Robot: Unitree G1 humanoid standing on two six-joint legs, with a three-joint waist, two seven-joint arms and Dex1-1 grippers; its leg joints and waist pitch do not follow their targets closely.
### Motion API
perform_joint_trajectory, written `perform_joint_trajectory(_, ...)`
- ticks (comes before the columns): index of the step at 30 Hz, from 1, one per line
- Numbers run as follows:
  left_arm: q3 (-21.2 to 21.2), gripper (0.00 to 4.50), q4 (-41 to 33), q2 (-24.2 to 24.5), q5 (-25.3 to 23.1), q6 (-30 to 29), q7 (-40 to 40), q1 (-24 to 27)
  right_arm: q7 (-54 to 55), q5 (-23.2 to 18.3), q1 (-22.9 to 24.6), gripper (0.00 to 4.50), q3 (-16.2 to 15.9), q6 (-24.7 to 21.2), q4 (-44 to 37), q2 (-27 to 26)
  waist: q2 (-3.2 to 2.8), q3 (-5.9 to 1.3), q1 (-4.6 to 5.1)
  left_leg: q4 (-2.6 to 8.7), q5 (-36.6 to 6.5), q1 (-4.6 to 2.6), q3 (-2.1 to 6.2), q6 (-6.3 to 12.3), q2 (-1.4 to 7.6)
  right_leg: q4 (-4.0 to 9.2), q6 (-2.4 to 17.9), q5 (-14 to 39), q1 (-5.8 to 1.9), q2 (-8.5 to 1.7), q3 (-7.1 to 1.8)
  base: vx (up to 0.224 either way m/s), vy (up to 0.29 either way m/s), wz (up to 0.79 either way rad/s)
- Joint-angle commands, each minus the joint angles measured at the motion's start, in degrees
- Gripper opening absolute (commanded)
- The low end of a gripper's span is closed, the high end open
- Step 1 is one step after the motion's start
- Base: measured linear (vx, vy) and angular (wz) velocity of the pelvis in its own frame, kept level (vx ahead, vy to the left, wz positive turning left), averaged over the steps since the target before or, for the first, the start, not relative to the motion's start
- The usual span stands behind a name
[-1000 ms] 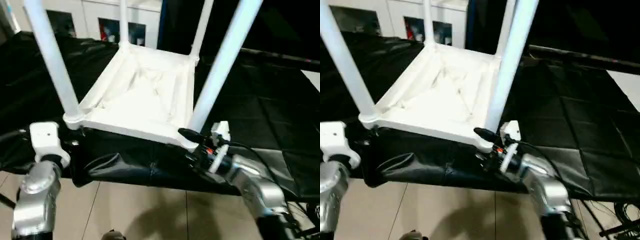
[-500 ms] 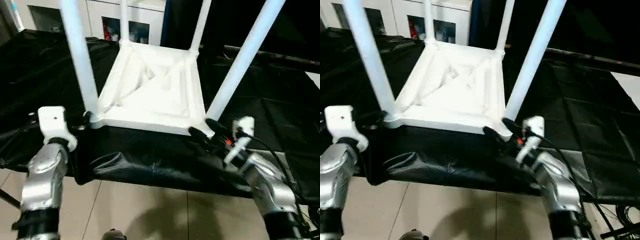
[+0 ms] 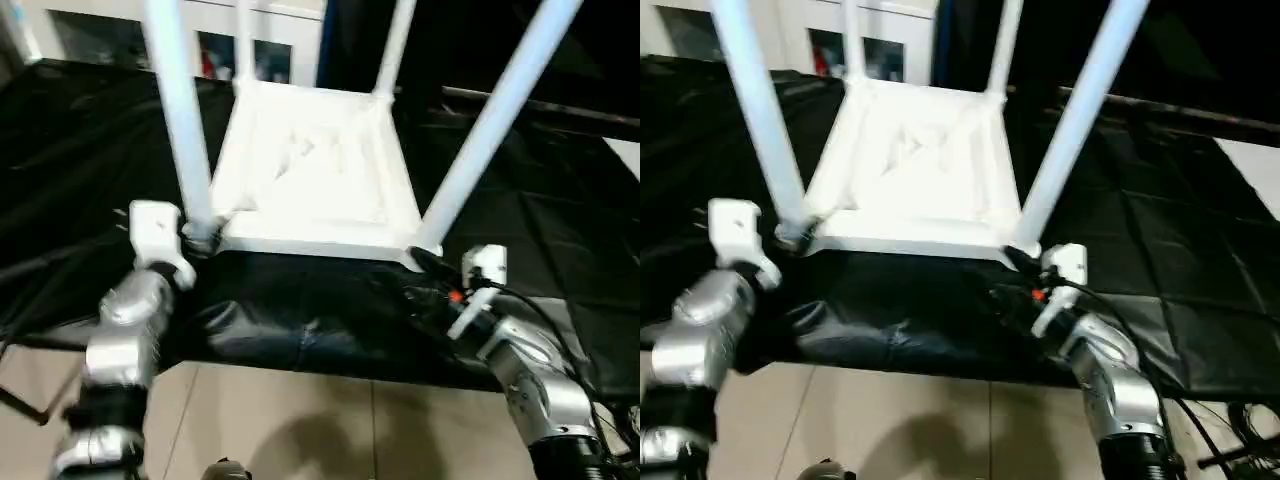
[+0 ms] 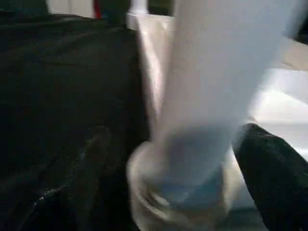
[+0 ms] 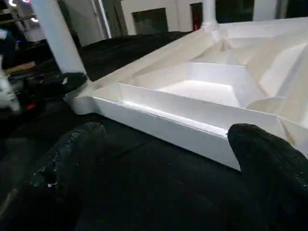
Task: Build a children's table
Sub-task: Flip table
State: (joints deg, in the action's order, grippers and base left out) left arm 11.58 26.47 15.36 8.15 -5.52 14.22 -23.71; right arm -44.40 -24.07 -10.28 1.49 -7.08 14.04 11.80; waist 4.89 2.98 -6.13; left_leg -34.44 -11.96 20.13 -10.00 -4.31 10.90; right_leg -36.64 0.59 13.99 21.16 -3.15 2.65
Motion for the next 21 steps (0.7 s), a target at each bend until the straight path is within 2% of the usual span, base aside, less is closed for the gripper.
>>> perform_joint_trajectory(1,0.86,4.42,2.41,-0.31,1.17,1.65,0.41,-2.1,-0.61,0.63,-1.16,4.5,-0.38,-0.29,-0.26,-0.15,-0.84,-3.13,0.02,4.41,-4.41,-0.48,1.15,1.88,2.81,4.02,11.05,-4.16,-1.96,-5.19,-2.89,0.0,0.0,0.0)
perform_joint_trajectory(6,0.86,4.42,7.38,-0.8,2.64,3.5,3.58,-5.58,-0.53,1.36,-2.16,4.5,-1.37,-0.08,0.72,-0.88,-0.67,-3.26,-0.06,4.2,-2.54,-0.49,1.01,2.57,2.77,3.68,12.12,-6.97,-2.08,-5.27,-2.89,0.0,0.0,0.0)
perform_joint_trajectory(7,0.61,4.42,8.21,-0.72,2.38,3.56,3.73,-6.03,-0.54,1.5,-2.23,4.5,-1.67,-0.11,0.83,-0.91,-1.04,-3.3,-0.09,4.16,-2.22,-0.54,1.02,2.65,2.74,3.59,12.21,-7.68,-2.03,-5.21,-2.88,0.0,0.0,0.0)
perform_joint_trajectory(8,0.44,4.42,8.59,-0.64,2.21,3.5,3.81,-6.2,-0.56,1.59,-2.25,4.5,-1.84,-0.12,0.9,-0.93,-0.97,-3.28,-0.09,4.17,-2.36,-0.56,1.0,2.62,2.77,3.63,12.21,-7.84,-2.0,-5.2,-2.87,0.0,0.0,0.0)
perform_joint_trajectory(9,0.33,4.42,9.62,-0.45,1.79,2.87,3.32,-6.62,-0.49,1.89,-2.24,4.5,-2.47,-0.33,0.92,-0.96,-1.36,-3.27,-0.13,4.22,-3.01,-0.5,1.05,2.34,2.83,3.55,12.38,-7.91,-2.02,-5.32,-2.88,0.0,0.0,0.0)
perform_joint_trajectory(10,0.36,4.42,10.22,-0.36,1.67,2.53,2.89,-6.87,-0.42,2.09,-2.26,4.5,-2.73,-0.46,0.91,-1.02,-1.19,-3.28,-0.06,4.25,-3.28,-0.53,1.06,2.22,2.88,3.63,12.36,-7.85,-2.06,-5.32,-2.86,0.0,0.0,0.0)
perform_joint_trajectory(12,0.13,4.26,11.25,-0.02,1.08,2.24,2.26,-7.0,-0.7,2.47,-1.97,4.5,-3.5,-0.56,0.56,-1.15,-1.69,-3.25,-0.08,4.35,-4.46,-0.55,1.13,1.57,2.88,3.68,12.39,-7.42,-2.09,-5.33,-2.88,0.0,0.0,0.0)
perform_joint_trajectory(13,0.13,4.15,11.25,-0.02,1.08,2.24,2.26,-7.0,-0.7,2.47,-1.97,4.5,-3.5,-0.56,0.56,-1.15,-1.51,-3.25,0.01,4.36,-4.75,-0.57,1.11,1.47,2.9,3.74,12.33,-7.38,-2.11,-5.29,-2.87,0.0,0.0,0.0)
perform_joint_trajectory(14,-0.2,4.03,11.98,0.22,0.38,1.84,1.56,-7.01,-1.61,2.28,-1.53,4.5,-4.11,-0.7,-0.13,-1.19,-1.89,-3.29,-0.11,4.39,-4.94,-0.55,1.21,1.23,2.92,3.65,12.37,-7.64,-2.18,-5.38,-2.89,0.0,0.0,0.0)
perform_joint_trajectory(15,-0.2,3.96,11.98,0.22,0.38,1.84,1.56,-7.01,-1.61,2.28,-1.53,4.5,-4.11,-0.7,-0.13,-1.19,-1.63,-3.27,-0.01,4.38,-5.15,-0.53,1.16,1.26,2.98,3.68,12.52,-8.13,-2.21,-5.37,-2.9,0.0,0.0,0.0)
perform_joint_trajectory(19,-0.01,3.57,13.0,0.06,0.52,1.43,0.98,-7.2,-3.44,1.85,-0.84,4.5,-5.11,-0.95,-0.88,-1.0,-1.76,-3.21,-0.13,4.5,-6.07,-0.56,1.23,1.05,3.04,3.73,12.95,-7.46,-2.2,-5.46,-2.89,0.0,0.0,0.0)
perform_joint_trajectory(21,1.02,3.43,13.78,-0.22,1.36,2.01,0.46,-7.93,-3.72,2.24,-1.01,4.5,-5.57,-0.48,-0.27,-1.16,-1.55,-3.16,-0.11,4.47,-6.02,-0.45,1.19,1.05,2.93,3.72,13.1,-7.53,-2.25,-5.42,-2.9,0.0,0.0,0.0)
